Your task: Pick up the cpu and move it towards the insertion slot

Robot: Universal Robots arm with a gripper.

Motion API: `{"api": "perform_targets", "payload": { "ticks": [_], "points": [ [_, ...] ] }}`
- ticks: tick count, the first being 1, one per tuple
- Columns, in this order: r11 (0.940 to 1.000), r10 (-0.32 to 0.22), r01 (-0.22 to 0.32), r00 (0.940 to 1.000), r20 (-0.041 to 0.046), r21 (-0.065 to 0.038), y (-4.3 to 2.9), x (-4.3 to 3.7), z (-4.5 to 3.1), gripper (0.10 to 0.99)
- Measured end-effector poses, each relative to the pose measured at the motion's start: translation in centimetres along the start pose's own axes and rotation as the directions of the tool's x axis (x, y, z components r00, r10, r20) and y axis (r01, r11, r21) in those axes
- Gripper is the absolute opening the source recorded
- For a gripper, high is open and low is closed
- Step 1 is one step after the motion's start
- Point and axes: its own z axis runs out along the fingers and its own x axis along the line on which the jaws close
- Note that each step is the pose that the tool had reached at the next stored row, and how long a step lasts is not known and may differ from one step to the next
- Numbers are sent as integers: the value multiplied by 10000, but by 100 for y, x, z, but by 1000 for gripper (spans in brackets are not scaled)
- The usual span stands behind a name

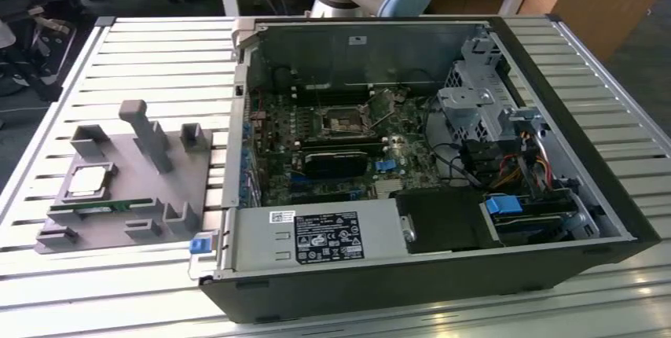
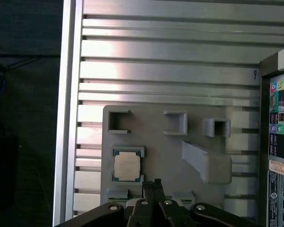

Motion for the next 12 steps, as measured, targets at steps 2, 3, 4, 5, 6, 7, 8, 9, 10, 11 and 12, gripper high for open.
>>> {"api": "perform_targets", "payload": {
  "ticks": [2,3,4,5,6,7,8,9,10,11,12],
  "points": [
    [10000,-22,22,10000,6,0,-33,17,13,106],
    [10000,-36,36,10000,8,0,-43,24,21,106],
    [10000,-46,46,10000,11,-1,-47,28,33,106],
    [10000,-54,54,10000,12,-2,-52,30,44,106],
    [10000,-61,61,10000,9,-1,-57,31,53,106],
    [10000,-67,67,10000,8,0,-61,33,63,106],
    [10000,-74,74,10000,7,1,-65,37,72,106],
    [10000,-84,84,10000,6,2,-69,45,81,106],
    [10000,-94,94,10000,7,1,-72,56,90,106],
    [9999,-103,103,9999,6,1,-77,71,100,106],
    [9999,-110,110,9999,6,1,-81,86,110,106]
  ]
}}
